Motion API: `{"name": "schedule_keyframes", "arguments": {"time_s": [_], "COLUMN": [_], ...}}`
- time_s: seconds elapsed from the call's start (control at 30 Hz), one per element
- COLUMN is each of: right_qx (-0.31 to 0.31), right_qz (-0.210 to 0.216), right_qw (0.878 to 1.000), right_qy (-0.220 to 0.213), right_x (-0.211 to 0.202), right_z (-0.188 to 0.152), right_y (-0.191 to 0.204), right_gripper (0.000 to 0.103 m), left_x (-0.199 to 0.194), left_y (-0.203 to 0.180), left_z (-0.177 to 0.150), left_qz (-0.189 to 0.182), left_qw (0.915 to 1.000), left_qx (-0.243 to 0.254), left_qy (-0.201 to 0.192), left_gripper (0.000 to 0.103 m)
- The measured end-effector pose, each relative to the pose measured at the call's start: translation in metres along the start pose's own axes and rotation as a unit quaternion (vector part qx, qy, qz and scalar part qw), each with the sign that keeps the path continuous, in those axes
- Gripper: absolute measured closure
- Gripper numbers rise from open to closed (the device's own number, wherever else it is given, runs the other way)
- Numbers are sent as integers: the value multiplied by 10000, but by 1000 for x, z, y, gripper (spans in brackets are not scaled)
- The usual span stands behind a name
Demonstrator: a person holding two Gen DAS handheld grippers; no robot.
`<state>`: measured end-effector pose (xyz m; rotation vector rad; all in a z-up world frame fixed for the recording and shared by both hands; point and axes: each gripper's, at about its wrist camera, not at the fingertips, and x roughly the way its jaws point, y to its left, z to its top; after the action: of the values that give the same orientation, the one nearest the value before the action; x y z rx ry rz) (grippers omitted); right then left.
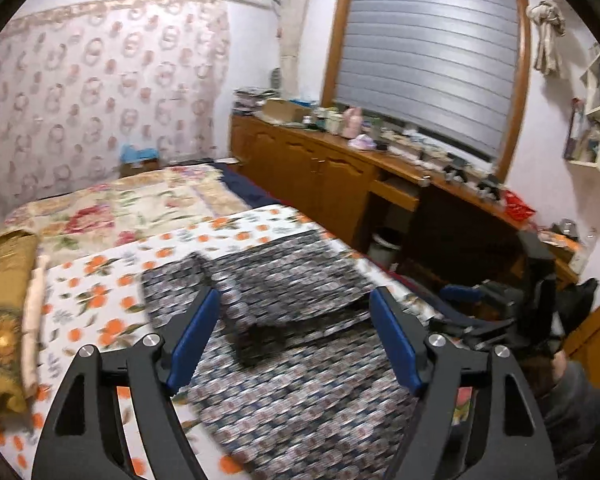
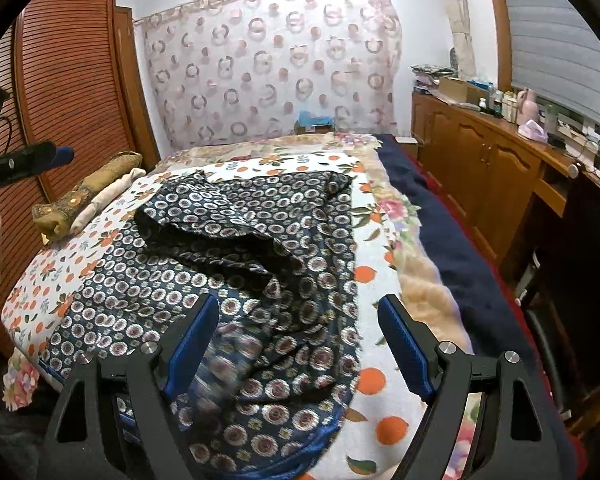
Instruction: Fold small clothes
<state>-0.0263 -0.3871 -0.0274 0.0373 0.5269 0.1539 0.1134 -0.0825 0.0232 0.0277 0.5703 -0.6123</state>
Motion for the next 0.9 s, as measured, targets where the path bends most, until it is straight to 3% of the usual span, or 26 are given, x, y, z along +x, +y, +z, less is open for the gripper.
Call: {"name": "schedule_keyframes", "arguments": {"time_s": [0.37,0.47,0.53,0.77,0.9], "right_qx": [-348,-466,-516,-585,-593], "right_qz": [122,120,38,-79,-74], "right_qw": [9992,9982,9975,9966,9961], "right_qy": [177,358,477,569,648], "right_x": [30,46,56,74,82], "right_z": [8,7,6,13,12], "right_y": [25,23,21,15,11], "right_gripper": [20,29,42,59,80], "left_x": [-9,-9,-10,-5,-3], "left_y": [52,59,64,69,66], "left_z": [-42,-52,-57,-68,-73], "left_qz": [683,751,777,772,783], "left_qw": [9965,9957,9953,9945,9946], "left_qx": [-458,-510,-549,-645,-588], "left_qy": [132,158,165,279,329], "left_gripper": [25,25,25,25,25]}}
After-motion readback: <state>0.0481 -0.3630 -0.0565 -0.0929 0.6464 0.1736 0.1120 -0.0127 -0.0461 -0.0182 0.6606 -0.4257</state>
